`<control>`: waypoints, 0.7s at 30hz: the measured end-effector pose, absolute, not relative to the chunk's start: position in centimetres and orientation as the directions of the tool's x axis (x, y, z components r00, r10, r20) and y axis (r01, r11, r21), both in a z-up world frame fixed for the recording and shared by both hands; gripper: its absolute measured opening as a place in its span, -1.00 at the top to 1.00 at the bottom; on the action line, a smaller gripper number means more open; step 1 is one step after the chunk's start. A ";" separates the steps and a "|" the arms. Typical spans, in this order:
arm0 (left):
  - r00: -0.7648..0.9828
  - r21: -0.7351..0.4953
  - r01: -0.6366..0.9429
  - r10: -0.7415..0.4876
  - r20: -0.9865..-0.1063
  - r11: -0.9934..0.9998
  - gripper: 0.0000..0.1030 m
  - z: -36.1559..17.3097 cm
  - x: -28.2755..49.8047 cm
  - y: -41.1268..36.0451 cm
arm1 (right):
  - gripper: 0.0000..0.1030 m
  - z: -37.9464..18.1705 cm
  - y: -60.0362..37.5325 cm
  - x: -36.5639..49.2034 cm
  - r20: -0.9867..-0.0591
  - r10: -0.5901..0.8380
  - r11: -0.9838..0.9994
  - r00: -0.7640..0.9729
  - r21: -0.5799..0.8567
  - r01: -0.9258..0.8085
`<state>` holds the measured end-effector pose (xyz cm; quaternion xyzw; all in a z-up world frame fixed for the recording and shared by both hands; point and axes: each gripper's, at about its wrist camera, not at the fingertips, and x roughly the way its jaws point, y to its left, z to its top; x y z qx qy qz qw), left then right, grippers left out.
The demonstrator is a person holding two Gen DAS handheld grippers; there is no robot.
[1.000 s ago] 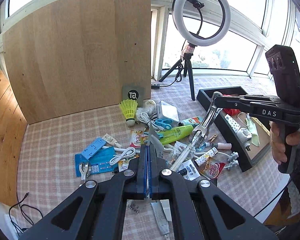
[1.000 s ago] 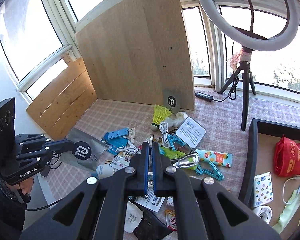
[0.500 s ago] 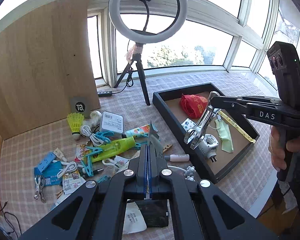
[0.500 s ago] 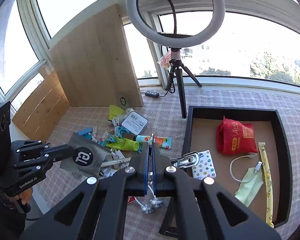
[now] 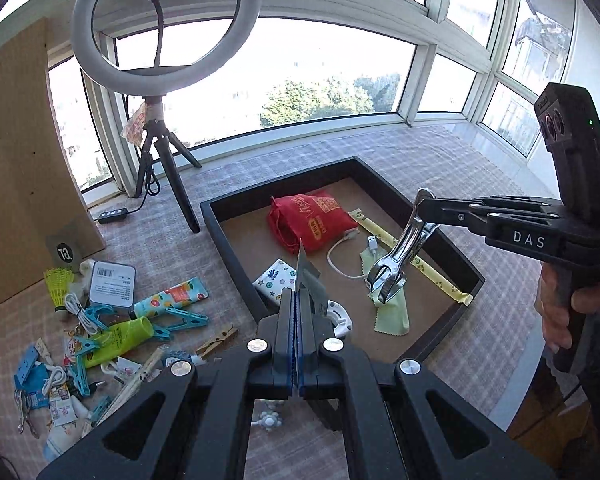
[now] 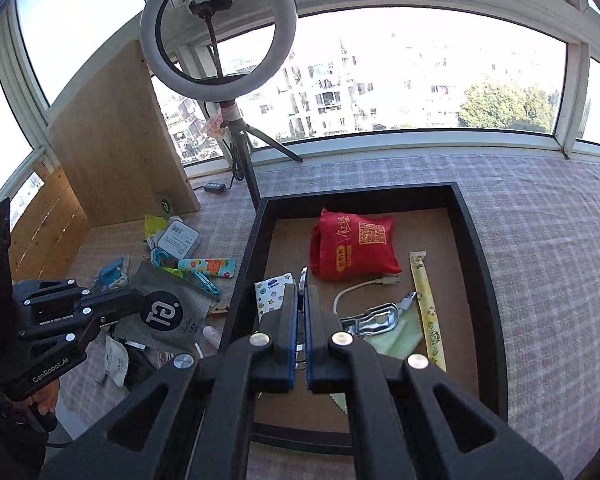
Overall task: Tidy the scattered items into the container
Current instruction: 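Carry the grey card and silver clip into the black tray and open both tools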
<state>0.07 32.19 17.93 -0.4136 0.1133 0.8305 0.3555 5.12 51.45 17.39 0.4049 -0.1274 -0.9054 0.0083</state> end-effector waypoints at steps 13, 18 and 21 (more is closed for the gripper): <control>-0.352 -0.095 -0.735 0.497 -0.793 -0.671 1.00 16.3 0.7 38.6 | 0.94 15.3 56.0 6.6 -0.766 -0.068 -0.957 -0.640 0.231 -0.174; -0.343 -0.088 -0.743 0.491 -0.801 -0.663 0.97 15.8 0.7 39.9 | 0.94 14.9 56.5 6.8 -0.777 -0.046 -0.957 -0.628 0.214 -0.195; -0.349 -0.082 -0.729 0.471 -0.810 -0.680 0.64 15.4 0.3 40.3 | 0.89 15.0 56.5 6.7 -0.786 0.018 -0.957 -0.617 0.165 -0.238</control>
